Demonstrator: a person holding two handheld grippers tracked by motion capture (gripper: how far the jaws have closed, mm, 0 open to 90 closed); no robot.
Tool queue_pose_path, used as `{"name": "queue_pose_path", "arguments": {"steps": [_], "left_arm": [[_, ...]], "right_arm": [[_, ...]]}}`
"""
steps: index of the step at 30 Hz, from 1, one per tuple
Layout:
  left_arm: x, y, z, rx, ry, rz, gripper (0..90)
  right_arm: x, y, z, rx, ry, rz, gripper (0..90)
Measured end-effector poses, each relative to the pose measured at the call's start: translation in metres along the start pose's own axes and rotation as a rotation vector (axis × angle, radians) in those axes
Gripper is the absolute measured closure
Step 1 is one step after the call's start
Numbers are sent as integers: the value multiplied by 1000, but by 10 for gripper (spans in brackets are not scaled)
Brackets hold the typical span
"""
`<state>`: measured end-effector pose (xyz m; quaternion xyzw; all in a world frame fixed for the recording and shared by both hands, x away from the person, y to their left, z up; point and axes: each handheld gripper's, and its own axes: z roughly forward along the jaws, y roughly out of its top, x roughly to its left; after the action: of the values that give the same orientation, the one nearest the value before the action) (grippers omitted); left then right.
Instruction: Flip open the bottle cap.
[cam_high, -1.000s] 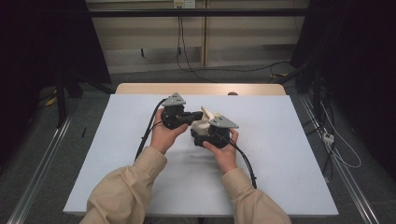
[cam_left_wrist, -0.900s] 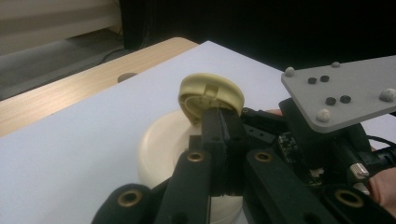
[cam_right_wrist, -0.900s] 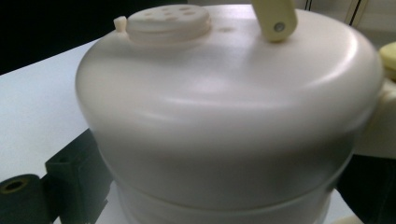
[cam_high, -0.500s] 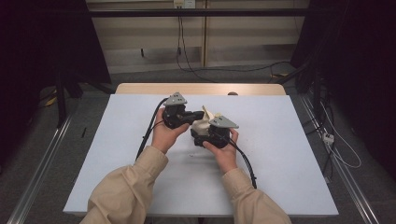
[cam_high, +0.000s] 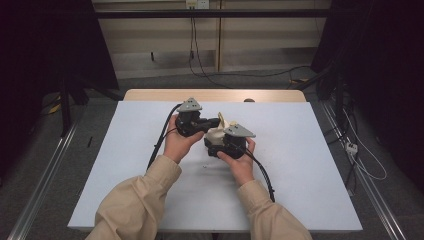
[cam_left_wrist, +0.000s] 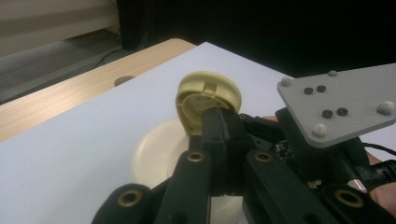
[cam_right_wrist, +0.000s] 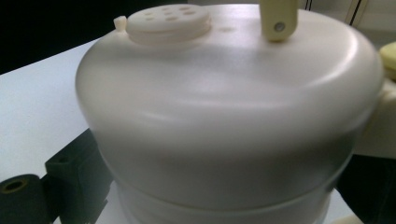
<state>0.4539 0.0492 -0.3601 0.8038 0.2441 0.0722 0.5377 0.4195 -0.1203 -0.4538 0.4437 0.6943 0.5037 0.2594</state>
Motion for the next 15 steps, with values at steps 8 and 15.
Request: {"name": "queue_pose_path", "arguments": {"steps": [8, 15], "left_arm": [[0, 2, 1, 1, -1, 1, 900], [-2, 3, 4, 3, -5, 6, 900]], "right_arm": [[0, 0, 0, -1, 0, -1, 55], [0, 0, 0, -2, -1, -1, 56]]}}
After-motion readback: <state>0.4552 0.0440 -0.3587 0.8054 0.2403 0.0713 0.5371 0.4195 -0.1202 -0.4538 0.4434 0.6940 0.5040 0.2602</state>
